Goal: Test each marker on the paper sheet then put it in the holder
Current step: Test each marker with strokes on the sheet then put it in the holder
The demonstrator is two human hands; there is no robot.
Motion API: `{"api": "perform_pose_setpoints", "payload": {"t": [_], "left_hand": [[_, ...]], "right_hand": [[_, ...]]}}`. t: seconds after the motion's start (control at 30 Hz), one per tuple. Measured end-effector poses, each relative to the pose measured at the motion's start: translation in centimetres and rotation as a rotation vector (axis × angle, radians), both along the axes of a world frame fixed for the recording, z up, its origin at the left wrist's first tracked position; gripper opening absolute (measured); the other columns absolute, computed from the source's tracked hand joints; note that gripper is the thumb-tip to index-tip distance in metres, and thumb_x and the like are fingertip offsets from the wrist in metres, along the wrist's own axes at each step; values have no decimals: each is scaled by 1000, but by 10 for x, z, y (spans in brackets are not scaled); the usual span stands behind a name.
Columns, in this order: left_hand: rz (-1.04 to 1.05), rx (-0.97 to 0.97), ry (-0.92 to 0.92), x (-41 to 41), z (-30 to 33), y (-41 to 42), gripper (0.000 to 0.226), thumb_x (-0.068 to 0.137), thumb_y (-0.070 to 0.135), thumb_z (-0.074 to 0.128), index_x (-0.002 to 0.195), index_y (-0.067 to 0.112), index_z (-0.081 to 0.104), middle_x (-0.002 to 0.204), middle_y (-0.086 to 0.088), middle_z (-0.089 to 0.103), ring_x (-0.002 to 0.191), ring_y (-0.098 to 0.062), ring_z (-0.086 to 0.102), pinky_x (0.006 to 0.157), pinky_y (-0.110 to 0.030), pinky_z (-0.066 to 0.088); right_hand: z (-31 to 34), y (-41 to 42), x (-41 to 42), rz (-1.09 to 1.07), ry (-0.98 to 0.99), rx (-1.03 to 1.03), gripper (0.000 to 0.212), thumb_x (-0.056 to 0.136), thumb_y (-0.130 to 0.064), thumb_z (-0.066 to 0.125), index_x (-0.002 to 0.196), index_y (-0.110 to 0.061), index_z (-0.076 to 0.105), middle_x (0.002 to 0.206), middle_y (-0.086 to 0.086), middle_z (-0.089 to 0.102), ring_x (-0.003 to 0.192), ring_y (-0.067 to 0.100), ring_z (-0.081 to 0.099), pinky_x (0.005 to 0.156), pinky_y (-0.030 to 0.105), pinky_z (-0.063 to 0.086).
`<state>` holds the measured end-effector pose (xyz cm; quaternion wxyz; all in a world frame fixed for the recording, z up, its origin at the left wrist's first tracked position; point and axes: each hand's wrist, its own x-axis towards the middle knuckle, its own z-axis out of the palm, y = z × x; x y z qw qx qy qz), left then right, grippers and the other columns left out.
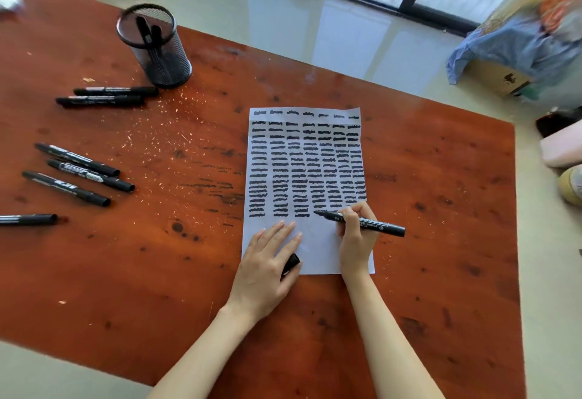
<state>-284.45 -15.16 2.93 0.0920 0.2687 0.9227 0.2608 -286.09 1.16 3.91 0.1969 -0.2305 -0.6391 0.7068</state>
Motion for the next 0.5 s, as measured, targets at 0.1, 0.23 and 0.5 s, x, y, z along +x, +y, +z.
{"api": "perform_pose_setpoints", "payload": {"t": [0.1, 0.23, 0.5], "left_hand": [[20, 58, -114, -5, 16, -2, 51, 89, 46, 37, 131, 19, 50, 143, 1, 42, 136, -5, 21, 114, -20, 9], [15, 52, -265, -17, 39, -4, 46, 95, 37, 44, 137, 19, 41, 147, 7, 35, 138, -8, 23, 112, -20, 16], [146, 446, -300, -14, 129, -4, 22, 93, 28, 51, 92, 6, 57, 65, 4, 51, 53, -4, 43, 55, -19, 32]], "right_hand": [[11, 2, -4, -16, -70, -110, 22, 77, -14, 52, 58, -10, 40, 40, -9, 39, 39, 6, 34, 41, 19, 27], [35, 7, -7, -85, -167, -361, 28, 90, -3, 49, 65, -16, 45, 43, -8, 42, 36, 4, 34, 36, 15, 25], [129, -5, 44, 153, 30, -545, 4, 81, -11, 59, 85, -12, 60, 61, 0, 57, 49, 8, 48, 45, 15, 36]]}}
